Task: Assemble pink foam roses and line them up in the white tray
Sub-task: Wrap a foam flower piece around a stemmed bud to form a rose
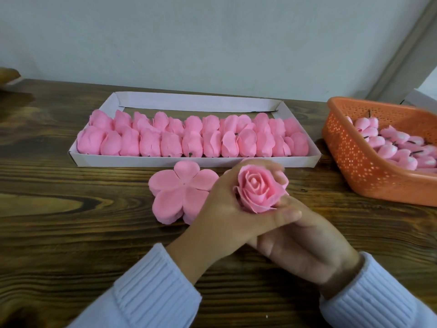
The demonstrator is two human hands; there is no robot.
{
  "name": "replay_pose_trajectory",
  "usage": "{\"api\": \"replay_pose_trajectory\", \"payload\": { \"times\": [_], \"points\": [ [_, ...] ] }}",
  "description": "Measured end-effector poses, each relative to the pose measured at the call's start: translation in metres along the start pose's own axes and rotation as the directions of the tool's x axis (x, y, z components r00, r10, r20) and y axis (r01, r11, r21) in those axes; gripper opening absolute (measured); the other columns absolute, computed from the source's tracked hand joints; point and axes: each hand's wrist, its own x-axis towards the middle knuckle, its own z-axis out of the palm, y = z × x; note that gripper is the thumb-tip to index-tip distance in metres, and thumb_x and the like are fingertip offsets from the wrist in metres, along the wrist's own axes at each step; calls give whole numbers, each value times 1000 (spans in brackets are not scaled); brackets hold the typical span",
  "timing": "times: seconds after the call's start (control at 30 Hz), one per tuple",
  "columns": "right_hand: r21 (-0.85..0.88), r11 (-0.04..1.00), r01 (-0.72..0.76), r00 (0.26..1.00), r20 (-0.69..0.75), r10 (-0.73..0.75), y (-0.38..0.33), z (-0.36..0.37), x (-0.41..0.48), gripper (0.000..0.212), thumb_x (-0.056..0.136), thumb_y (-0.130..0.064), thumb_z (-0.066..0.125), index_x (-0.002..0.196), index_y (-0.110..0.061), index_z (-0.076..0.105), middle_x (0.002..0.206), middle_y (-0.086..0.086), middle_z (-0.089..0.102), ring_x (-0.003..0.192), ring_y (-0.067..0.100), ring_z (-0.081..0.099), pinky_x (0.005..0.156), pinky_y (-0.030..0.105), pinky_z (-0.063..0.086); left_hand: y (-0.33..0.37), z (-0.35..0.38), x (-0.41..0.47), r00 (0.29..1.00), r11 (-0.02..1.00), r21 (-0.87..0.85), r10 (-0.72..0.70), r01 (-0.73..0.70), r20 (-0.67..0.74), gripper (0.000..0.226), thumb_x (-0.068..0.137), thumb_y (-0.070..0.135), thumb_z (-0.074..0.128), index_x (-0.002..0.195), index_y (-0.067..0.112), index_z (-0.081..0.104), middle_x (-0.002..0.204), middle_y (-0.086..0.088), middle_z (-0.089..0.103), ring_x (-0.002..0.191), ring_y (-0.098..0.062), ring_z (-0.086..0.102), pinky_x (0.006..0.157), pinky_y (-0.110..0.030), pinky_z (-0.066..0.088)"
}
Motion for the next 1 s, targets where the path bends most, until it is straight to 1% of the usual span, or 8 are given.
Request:
{"api": "replay_pose_trajectory", "payload": {
  "times": [0.07, 0.13, 0.2, 0.3, 0.53, 0.7, 0.87, 1.0],
  "points": [
    [-83, 997, 10, 1000, -26, -12, 2, 0, 0, 63, 75, -26, 80, 128, -3, 57, 131, 20, 53, 125, 31, 47, 110, 49, 33, 2, 0, 0, 999, 999, -30, 19, -20, -25, 24, 68, 5, 79, 88, 13, 67, 86, 4, 71, 83, -7, 69, 71, -17, 53],
    [-96, 995, 7, 998, -64, -14, 4, -1, -1, 59, 73, -22, 80, 124, -2, 60, 127, 21, 54, 119, 30, 51, 104, 43, 42, 0, 1, 0, 998, 997, -72, 30, -34, -56, 10, 70, 5, 75, 72, 9, 66, 83, 3, 71, 82, -6, 68, 71, -18, 52],
    [-47, 999, -6, 998, -60, 3, 3, -3, 0, 61, 67, -20, 86, 121, -5, 63, 120, 18, 59, 109, 26, 58, 97, 37, 48, -1, 1, 0, 996, 993, -116, 26, -35, -80, 16, 70, 7, 77, 64, 3, 63, 80, 1, 70, 83, -8, 68, 72, -19, 53],
    [-21, 998, -66, 997, -28, 66, 0, -4, 0, 62, 64, -28, 87, 120, -12, 64, 114, 13, 62, 101, 23, 62, 90, 34, 49, 0, -1, 0, 997, 986, -167, 14, -27, -79, 13, 69, 21, 71, 59, 17, 63, 79, 7, 70, 81, -6, 67, 68, -21, 53],
    [-39, 999, -22, 996, -83, 19, 2, 1, 2, 27, 94, -24, 49, 111, -17, 69, 116, 5, 66, 111, 18, 61, 93, 34, 51, 0, 1, -1, 999, 990, -136, 46, -46, 0, 32, 61, 3, 82, 73, 12, 53, 88, 7, 68, 85, -8, 66, 73, -23, 54],
    [-6, 1000, 8, 999, -51, -8, 4, 1, 0, 34, 85, -13, 61, 118, -7, 65, 117, 12, 65, 112, 21, 62, 95, 34, 52, 0, 1, -1, 998, 994, -89, 58, -60, -25, 39, 58, 2, 83, 76, 9, 49, 85, 7, 66, 83, -8, 65, 71, -22, 51],
    [8, 1000, 11, 1000, 24, -11, 2, 2, 1, 57, 70, -25, 85, 120, -10, 64, 125, 11, 62, 120, 22, 57, 102, 37, 47, 0, 2, 0, 996, 995, -67, 76, -79, -44, 35, 62, 4, 83, 74, 10, 50, 82, 4, 65, 80, -8, 64, 70, -22, 50],
    [15, 1000, -16, 1000, -4, 16, 1, 4, 1, 32, 90, -22, 64, 120, -11, 63, 124, 11, 62, 119, 22, 58, 101, 38, 46, 1, 1, -2, 998, 992, -107, 64, -66, -21, 33, 63, 16, 79, 80, 15, 51, 85, 1, 65, 83, -13, 66, 73, -27, 53]
  ]
}}
